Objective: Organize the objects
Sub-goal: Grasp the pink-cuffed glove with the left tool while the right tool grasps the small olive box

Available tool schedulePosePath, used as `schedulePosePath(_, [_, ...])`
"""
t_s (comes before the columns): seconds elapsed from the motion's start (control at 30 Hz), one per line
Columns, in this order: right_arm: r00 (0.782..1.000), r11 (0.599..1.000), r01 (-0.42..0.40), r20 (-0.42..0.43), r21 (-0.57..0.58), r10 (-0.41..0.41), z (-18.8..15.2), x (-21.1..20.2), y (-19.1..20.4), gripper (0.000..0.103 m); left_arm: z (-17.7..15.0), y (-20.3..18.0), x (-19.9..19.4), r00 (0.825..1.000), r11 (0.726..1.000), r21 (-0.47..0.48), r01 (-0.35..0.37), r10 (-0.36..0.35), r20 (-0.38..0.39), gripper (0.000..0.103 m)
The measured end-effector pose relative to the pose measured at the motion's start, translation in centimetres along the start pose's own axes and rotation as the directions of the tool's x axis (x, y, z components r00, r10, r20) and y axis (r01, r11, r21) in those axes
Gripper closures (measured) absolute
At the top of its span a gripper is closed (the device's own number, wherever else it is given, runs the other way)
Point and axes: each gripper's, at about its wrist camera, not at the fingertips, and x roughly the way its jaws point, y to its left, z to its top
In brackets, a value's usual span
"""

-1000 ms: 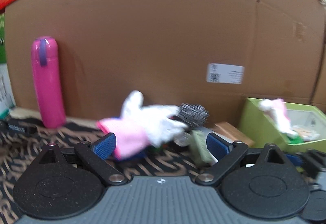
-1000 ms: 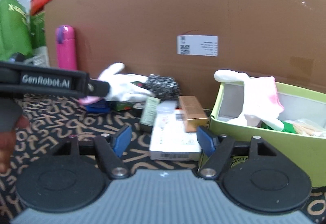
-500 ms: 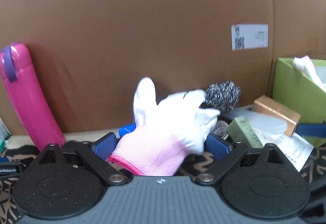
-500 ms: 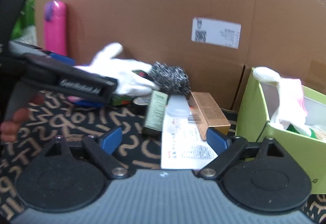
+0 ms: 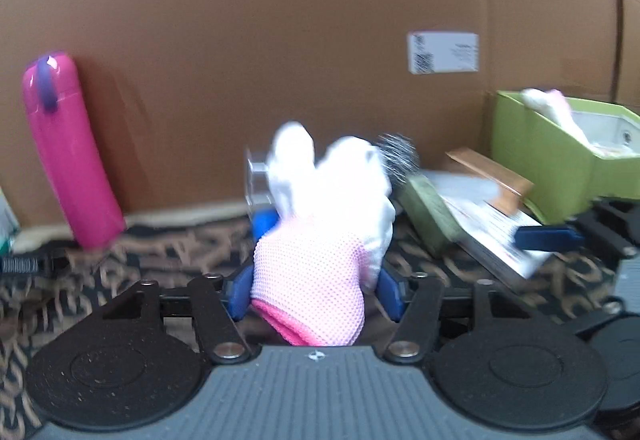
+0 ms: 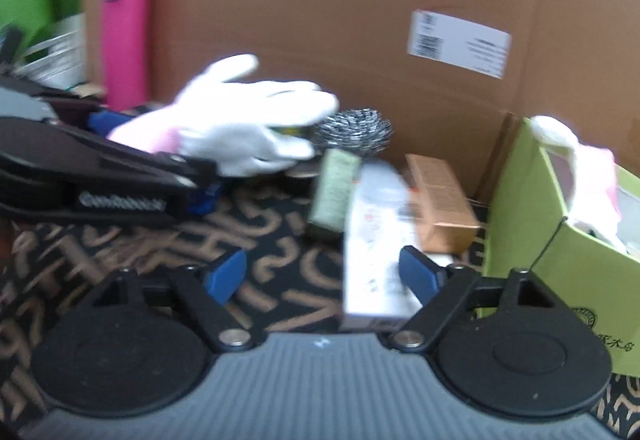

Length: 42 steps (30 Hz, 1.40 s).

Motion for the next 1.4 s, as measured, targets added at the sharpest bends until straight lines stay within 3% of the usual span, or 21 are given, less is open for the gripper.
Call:
schedulePosePath(0.03, [1.000, 1.000, -0.015, 0.004, -0.021, 0.015, -0.4, -0.5, 0.3, 0.023, -0.6, -0.1, -0.5, 0.999, 0.999, -0.019, 0.030, -0.031, -0.019, 0.056])
schedulePosePath(0.1, [0.999, 0.998, -0.040, 0.004, -0.041, 0.040, -0.9, -1.6, 0.8, 0.023, -2.0, -0.1, -1.4, 0.994, 0.993, -0.073, 0.090, -0.094, -0.054, 0.058])
schedulePosePath(0.17, [0.995, 0.995, -0.098, -0.009, -0.026, 0.097, -1.3, -2.4, 0.8, 0.025, -3.2, 0.1, -2.1, 0.992, 0.984, -0.140, 0.106, -0.115, -0.056, 0.059])
schedulePosePath(0.23, [0.988, 0.989, -0.151, -0.013, 0.007, 0.151, -1.5, -2.6, 0.5, 0.027, -3.9, 0.5, -3.2, 0.992, 0.977, -0.187, 0.104, -0.115, -0.046, 0.048])
schedulePosePath(0.33, [0.994, 0.994, -0.109, -0.005, 0.018, 0.109, -1.4, -2.4, -0.1, 0.027, -4.5, 1.2, -4.6, 0.997, 0.971, -0.229, 0.064, -0.070, -0.017, 0.040])
schedulePosePath(0.37, [0.995, 0.995, -0.103, 0.001, 0.016, 0.103, -1.1, -2.3, -0.2, 0.027, -4.5, 1.5, -4.9, 0.998, 0.974, -0.218, 0.059, -0.063, -0.015, 0.042])
schedulePosePath(0.43, [0.995, 0.995, -0.097, 0.024, 0.024, 0.096, -0.5, -2.2, -0.5, 0.027, -4.5, 1.8, -5.5, 0.999, 0.980, -0.194, 0.040, -0.045, -0.022, 0.066])
schedulePosePath(0.5, [0.996, 0.997, -0.076, 0.042, 0.015, 0.075, 0.3, -1.7, -0.6, 0.027, -4.6, 2.1, -5.7, 0.999, 0.982, -0.186, 0.037, -0.042, -0.024, 0.066])
schedulePosePath(0.6, [0.996, 0.996, -0.082, 0.038, 0.044, 0.081, 1.7, 0.2, -1.1, 0.035, -4.8, 1.9, -5.9, 0.999, 0.985, -0.170, 0.042, -0.046, -0.022, 0.066])
schedulePosePath(0.67, [0.998, 0.996, -0.063, 0.024, 0.066, 0.062, 2.5, 1.9, -1.4, 0.039, -5.0, 1.6, -5.9, 0.998, 0.988, -0.144, 0.054, -0.056, -0.006, 0.059])
schedulePosePath(0.73, [1.000, 0.997, -0.025, 0.012, 0.077, 0.024, 3.1, 3.5, -1.6, 0.040, -5.1, 1.3, -5.8, 0.999, 0.992, -0.117, 0.052, -0.051, 0.006, 0.044])
schedulePosePath(0.8, [1.000, 0.996, -0.007, 0.010, 0.090, 0.006, 3.7, 4.7, -1.8, 0.040, -5.0, 1.0, -5.7, 0.999, 0.994, -0.095, 0.052, -0.051, 0.020, 0.040])
schedulePosePath(0.9, [0.999, 0.998, 0.033, 0.015, 0.061, -0.034, 4.3, 5.4, -1.6, 0.078, -4.8, 0.9, -4.9, 0.998, 0.993, -0.098, 0.058, -0.058, 0.011, 0.041])
schedulePosePath(1.0, [0.998, 0.996, -0.055, 0.013, 0.073, 0.054, 4.0, 4.1, -2.1, 0.081, -5.0, 0.9, -4.1, 0.993, 0.986, -0.129, 0.107, -0.113, -0.038, 0.072])
schedulePosePath(1.03, [0.997, 0.995, -0.070, 0.021, 0.068, 0.068, 3.5, 3.4, -2.2, 0.081, -5.2, 0.8, -4.1, 0.990, 0.984, -0.135, 0.120, -0.129, -0.054, 0.076])
schedulePosePath(1.2, [0.989, 0.983, -0.147, 0.004, 0.111, 0.147, 0.7, -1.3, -3.8, 0.081, -6.0, -0.9, -5.9, 0.979, 0.976, -0.126, 0.176, -0.187, -0.080, 0.085])
schedulePosePath(1.4, [0.942, 0.904, -0.327, 0.020, 0.275, 0.335, -3.4, -7.8, -7.3, 0.081, -7.0, -3.5, -8.6, 0.926, 0.930, -0.151, 0.334, -0.354, -0.131, 0.085])
